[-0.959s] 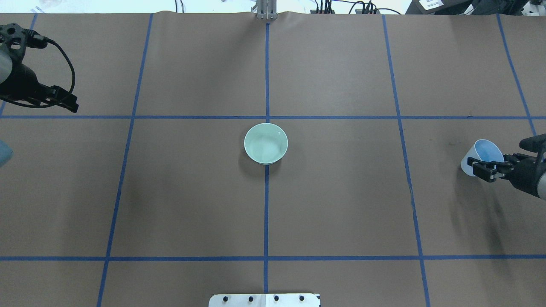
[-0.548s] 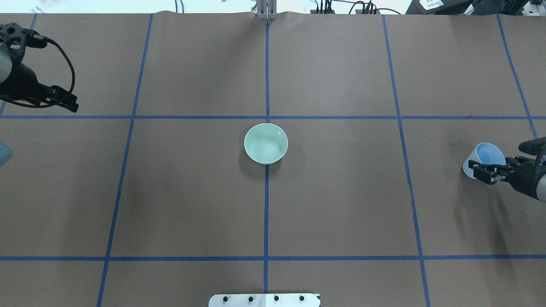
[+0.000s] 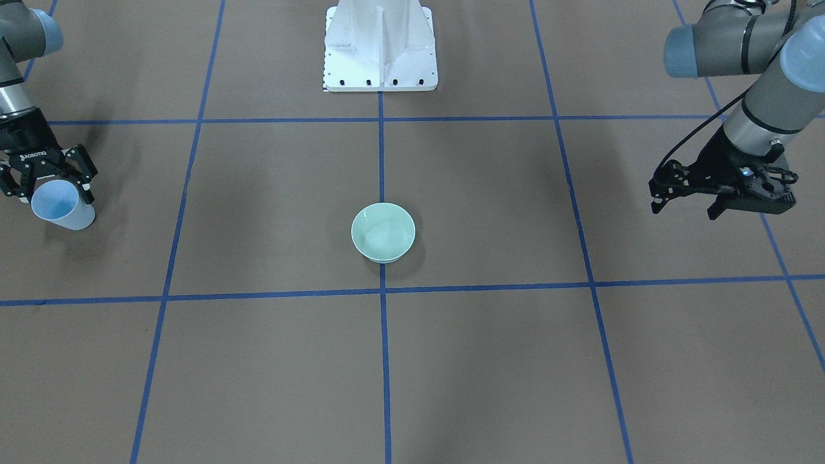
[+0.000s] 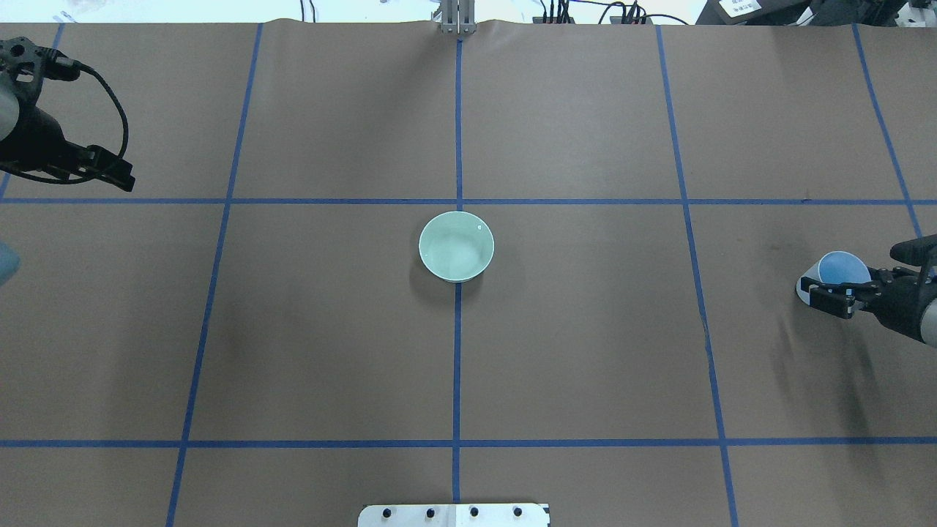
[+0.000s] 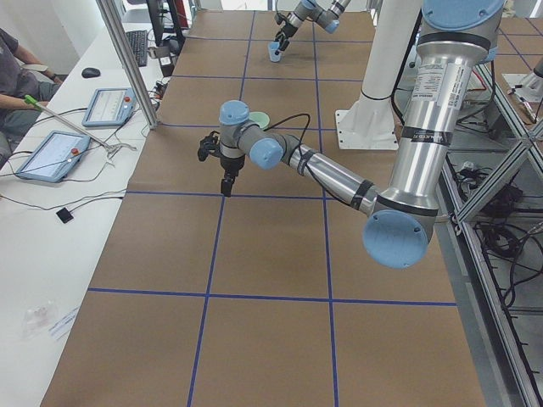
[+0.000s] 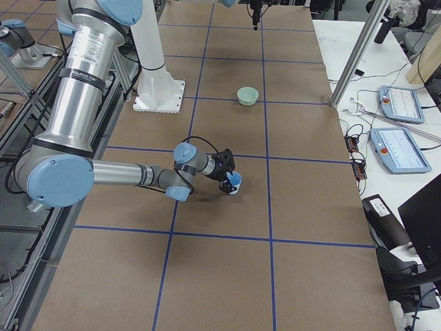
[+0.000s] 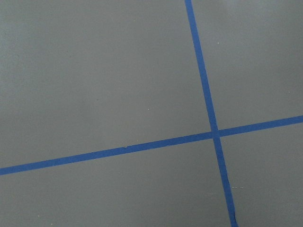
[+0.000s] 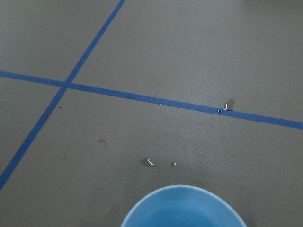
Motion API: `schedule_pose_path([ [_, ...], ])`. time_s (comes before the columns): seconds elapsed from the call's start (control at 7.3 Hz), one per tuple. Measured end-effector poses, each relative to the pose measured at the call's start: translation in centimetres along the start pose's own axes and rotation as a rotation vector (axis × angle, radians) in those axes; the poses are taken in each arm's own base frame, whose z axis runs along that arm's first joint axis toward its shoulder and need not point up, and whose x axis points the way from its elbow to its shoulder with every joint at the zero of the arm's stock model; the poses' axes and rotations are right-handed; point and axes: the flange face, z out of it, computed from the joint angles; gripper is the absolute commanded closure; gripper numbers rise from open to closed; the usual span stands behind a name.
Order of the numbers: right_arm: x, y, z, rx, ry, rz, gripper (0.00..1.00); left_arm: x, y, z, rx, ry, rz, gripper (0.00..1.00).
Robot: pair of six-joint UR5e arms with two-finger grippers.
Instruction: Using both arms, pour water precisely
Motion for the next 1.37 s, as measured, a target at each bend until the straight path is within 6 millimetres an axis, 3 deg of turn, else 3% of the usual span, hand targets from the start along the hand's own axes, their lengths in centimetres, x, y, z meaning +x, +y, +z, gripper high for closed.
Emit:
schedule_pose_path([
  [0.27,0.1,-0.2,-1.0,0.003,-0.006,-0.003,0.00,1.1,-0.3,-0.2,0.006,0.010,-0.053,0.00],
  [0.55,0.8,-0.5,-2.1,0.005,-0.001,0.000,0.00,4.4,-0.7,0.1,0.003,0.037,-0.109,0.00],
  [0.96,3.5,-2.7,-3.6,-0.012,-0.015,0.007,0.00,14.1,-0.5,2.3,-0.045,0.103,-0.186,0.00],
  [1.23,6.5,-5.0,-5.1,-0.048,-0.029,-0.004,0.00,22.9,-1.0,4.2,-0.094,0.150,-0.239,0.01],
  [1.37,8.1,-7.2,-5.8,-0.083,-0.036,-0.007,0.00,28.1,-2.2,5.7,-0.119,0.158,-0.264,0.01],
])
